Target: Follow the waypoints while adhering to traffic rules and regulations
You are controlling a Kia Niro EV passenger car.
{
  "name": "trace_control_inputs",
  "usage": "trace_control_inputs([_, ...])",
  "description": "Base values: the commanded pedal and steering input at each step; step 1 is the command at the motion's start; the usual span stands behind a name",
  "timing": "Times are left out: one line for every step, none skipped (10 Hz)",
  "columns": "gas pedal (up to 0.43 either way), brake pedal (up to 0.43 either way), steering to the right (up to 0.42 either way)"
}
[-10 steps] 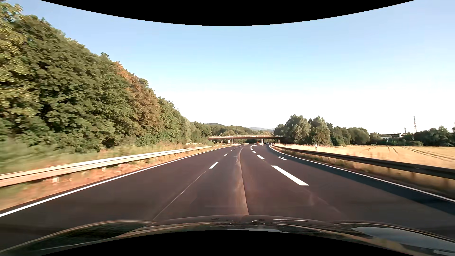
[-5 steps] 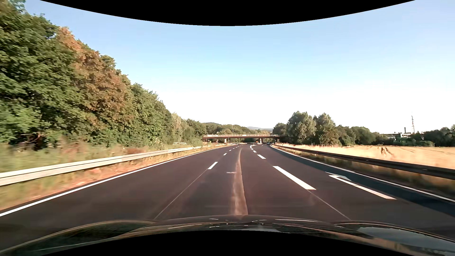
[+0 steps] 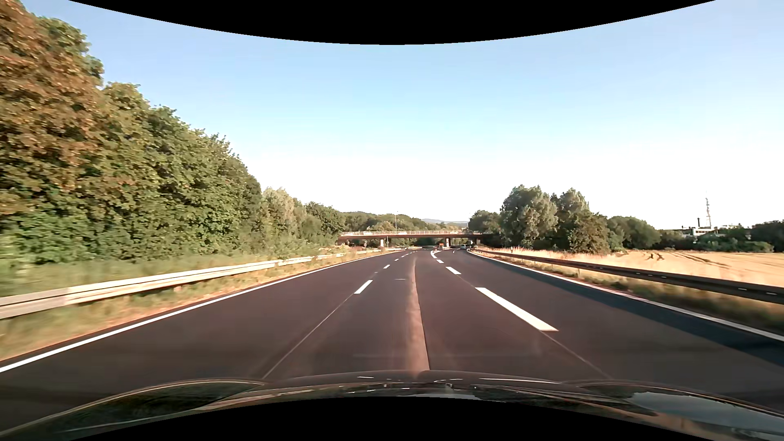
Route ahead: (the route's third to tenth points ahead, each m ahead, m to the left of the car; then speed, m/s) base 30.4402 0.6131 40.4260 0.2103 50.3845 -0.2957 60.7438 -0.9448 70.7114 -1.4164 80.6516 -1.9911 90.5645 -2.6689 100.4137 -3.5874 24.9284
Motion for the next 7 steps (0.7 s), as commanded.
trace_control_inputs([0.209,0.0,0.008])
trace_control_inputs([0.209,0.0,0.008])
trace_control_inputs([0.209,0.0,0.008])
trace_control_inputs([0.209,0.0,0.008])
trace_control_inputs([0.209,0.0,0.008])
trace_control_inputs([0.209,0.0,0.009])
trace_control_inputs([0.209,0.0,0.009])
